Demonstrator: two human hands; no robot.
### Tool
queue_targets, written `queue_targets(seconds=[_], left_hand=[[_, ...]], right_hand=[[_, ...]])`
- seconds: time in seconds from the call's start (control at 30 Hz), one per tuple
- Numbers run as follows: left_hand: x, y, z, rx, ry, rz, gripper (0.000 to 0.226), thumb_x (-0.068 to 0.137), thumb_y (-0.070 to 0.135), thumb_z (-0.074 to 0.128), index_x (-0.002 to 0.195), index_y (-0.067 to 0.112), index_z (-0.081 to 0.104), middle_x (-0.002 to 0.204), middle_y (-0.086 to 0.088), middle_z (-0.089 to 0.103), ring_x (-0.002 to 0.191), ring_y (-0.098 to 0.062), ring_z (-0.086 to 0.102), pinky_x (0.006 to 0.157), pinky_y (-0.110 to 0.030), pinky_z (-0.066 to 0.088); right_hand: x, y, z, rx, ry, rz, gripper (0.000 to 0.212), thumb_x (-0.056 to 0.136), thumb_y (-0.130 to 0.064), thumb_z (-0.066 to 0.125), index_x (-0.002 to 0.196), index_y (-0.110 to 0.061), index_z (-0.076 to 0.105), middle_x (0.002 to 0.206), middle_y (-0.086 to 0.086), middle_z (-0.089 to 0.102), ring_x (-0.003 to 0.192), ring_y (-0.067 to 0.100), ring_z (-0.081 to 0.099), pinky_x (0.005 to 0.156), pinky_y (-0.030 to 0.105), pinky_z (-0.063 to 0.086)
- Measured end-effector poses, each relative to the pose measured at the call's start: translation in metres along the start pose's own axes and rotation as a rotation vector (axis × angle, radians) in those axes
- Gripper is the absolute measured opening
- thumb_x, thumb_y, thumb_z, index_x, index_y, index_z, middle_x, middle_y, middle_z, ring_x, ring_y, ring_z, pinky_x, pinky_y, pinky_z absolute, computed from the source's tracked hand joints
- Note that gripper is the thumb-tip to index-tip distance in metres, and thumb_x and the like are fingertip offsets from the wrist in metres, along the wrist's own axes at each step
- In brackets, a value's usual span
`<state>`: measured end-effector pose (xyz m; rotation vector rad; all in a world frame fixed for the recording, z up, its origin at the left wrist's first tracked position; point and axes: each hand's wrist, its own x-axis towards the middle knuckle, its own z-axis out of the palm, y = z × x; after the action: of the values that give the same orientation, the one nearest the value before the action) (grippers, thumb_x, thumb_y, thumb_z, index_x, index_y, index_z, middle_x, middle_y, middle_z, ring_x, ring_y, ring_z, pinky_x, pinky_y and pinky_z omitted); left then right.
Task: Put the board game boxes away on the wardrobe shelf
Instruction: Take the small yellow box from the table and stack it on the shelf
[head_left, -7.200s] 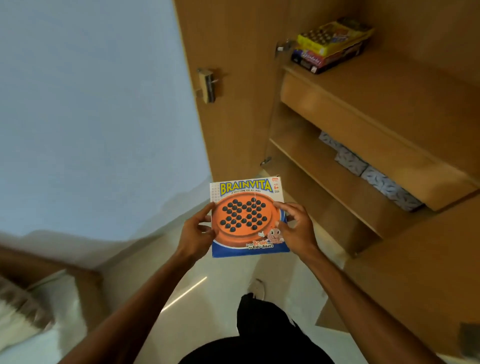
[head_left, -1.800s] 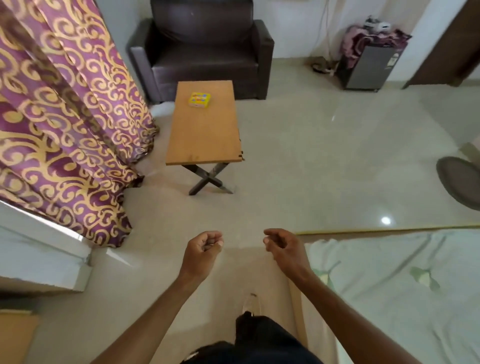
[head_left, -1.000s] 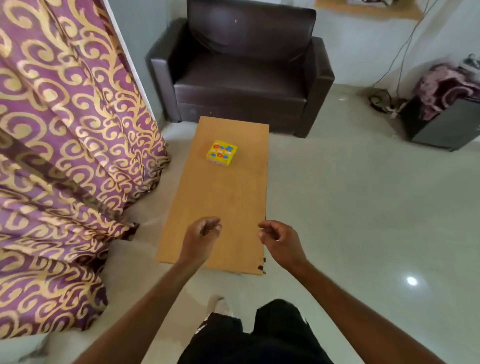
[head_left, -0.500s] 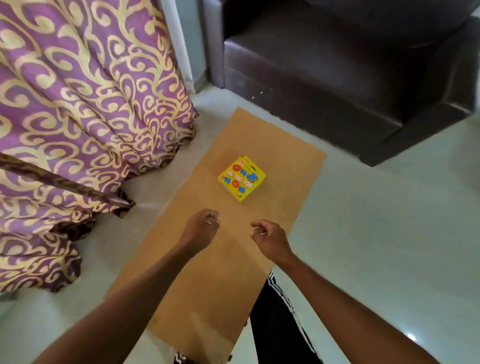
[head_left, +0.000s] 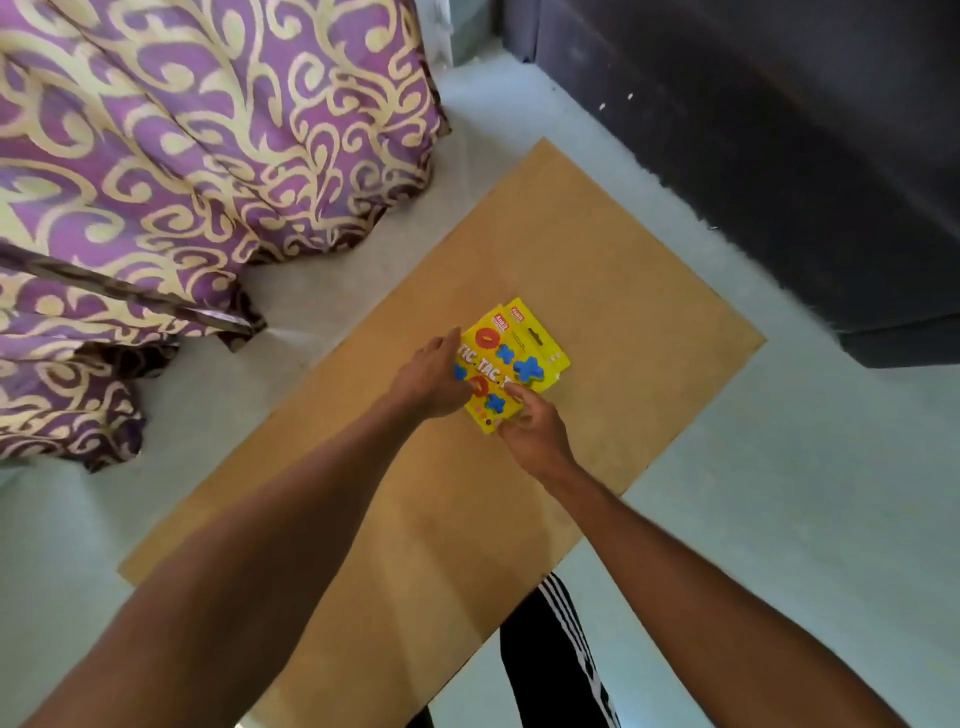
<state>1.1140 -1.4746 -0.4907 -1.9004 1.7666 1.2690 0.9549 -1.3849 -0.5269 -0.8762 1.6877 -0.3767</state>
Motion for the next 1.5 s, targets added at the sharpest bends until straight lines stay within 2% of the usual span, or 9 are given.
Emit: queue_targets(seconds=[0.1,0.23,0.33,0.43,0.57,0.63,0.87,1.17,1.5], left_hand=[[-0.018,-0.022,0.025,-0.335,-0.096,-0.089,0.071,0.053,0.043,0.061,0.121,0.023,0.06,0.119,-0.01,0.067,0.113,-0.03,0.063,0.095,-0.046,0.052],[-0.084,-0.035,0.061,-0.744,-0.164,-0.202,0.049,0.052,0.023,0.07,0.1,0.034,0.07,0.108,-0.001,0.073,0.101,-0.024,0.069,0.091,-0.037,0.055],[-0.155,-0.026,0.065,-0.855,-0.104,-0.212,0.046,0.074,0.002,0.067,0.114,0.024,0.065,0.106,0.005,0.069,0.086,-0.012,0.067,0.071,-0.015,0.05],[-0.205,-0.031,0.069,-0.929,-0.022,-0.244,0.041,0.083,-0.004,0.061,0.117,0.018,0.066,0.11,0.004,0.07,0.093,-0.018,0.069,0.07,-0.02,0.05],[-0.284,-0.064,0.065,-0.984,0.197,-0.218,0.044,0.085,0.002,0.065,0.127,0.013,0.057,0.117,-0.002,0.066,0.09,-0.013,0.068,0.065,-0.021,0.055],[-0.303,-0.068,0.061,-0.992,0.288,-0.19,0.057,0.081,0.003,0.07,0.131,0.021,0.05,0.112,0.0,0.066,0.093,-0.019,0.068,0.071,-0.033,0.06],[-0.471,-0.157,0.082,-0.94,0.669,-0.088,0.064,0.075,0.002,0.073,0.128,0.034,0.055,0.109,0.001,0.054,0.088,-0.007,0.062,0.064,-0.011,0.052],[-0.681,-0.315,0.159,-1.12,0.964,-0.276,0.066,0.068,0.009,0.082,0.119,0.043,0.056,0.108,-0.005,0.059,0.087,-0.016,0.064,0.06,-0.019,0.056],[-0.832,-0.441,0.25,-1.351,1.342,-0.68,0.069,0.067,0.003,0.079,0.109,0.054,0.058,0.12,-0.003,0.057,0.077,-0.02,0.07,0.058,-0.02,0.056]], right_hand=[[-0.007,0.009,-0.011,-0.037,-0.035,-0.027,0.056,0.071,-0.017,0.075,0.123,-0.032,0.061,0.126,0.006,0.054,0.09,0.008,0.06,0.091,0.034,0.054],[-0.045,0.006,-0.028,-0.138,-0.142,-0.028,0.053,0.077,-0.015,0.075,0.127,-0.026,0.061,0.126,0.003,0.047,0.111,0.014,0.058,0.093,0.025,0.05],[-0.085,0.002,-0.032,-0.221,-0.209,-0.076,0.051,0.079,-0.012,0.074,0.126,-0.026,0.061,0.125,0.002,0.044,0.117,0.015,0.055,0.097,0.025,0.047],[-0.121,-0.005,-0.034,-0.308,-0.268,-0.144,0.053,0.078,-0.016,0.074,0.126,-0.035,0.06,0.13,0.002,0.043,0.122,0.017,0.052,0.103,0.034,0.047],[-0.19,-0.036,-0.013,-0.386,-0.307,-0.274,0.056,0.079,-0.01,0.073,0.128,-0.032,0.058,0.13,0.002,0.041,0.118,0.013,0.049,0.093,0.012,0.041],[-0.202,-0.046,-0.006,-0.402,-0.299,-0.308,0.059,0.076,-0.006,0.072,0.128,-0.03,0.059,0.127,0.003,0.041,0.117,0.016,0.05,0.096,0.017,0.041],[-0.344,-0.082,0.105,-0.53,-0.338,-0.603,0.055,0.078,-0.005,0.071,0.125,-0.03,0.061,0.118,0.004,0.043,0.111,0.012,0.046,0.083,-0.005,0.031],[-0.513,-0.058,0.287,-0.658,-0.635,-0.874,0.054,0.076,-0.003,0.074,0.12,-0.032,0.064,0.113,0.001,0.046,0.108,0.015,0.048,0.094,0.023,0.044],[-0.644,-0.027,0.494,-0.906,-1.086,-1.151,0.05,0.072,-0.028,0.064,0.122,-0.03,0.063,0.108,0.003,0.048,0.101,0.017,0.051,0.091,0.025,0.04]])
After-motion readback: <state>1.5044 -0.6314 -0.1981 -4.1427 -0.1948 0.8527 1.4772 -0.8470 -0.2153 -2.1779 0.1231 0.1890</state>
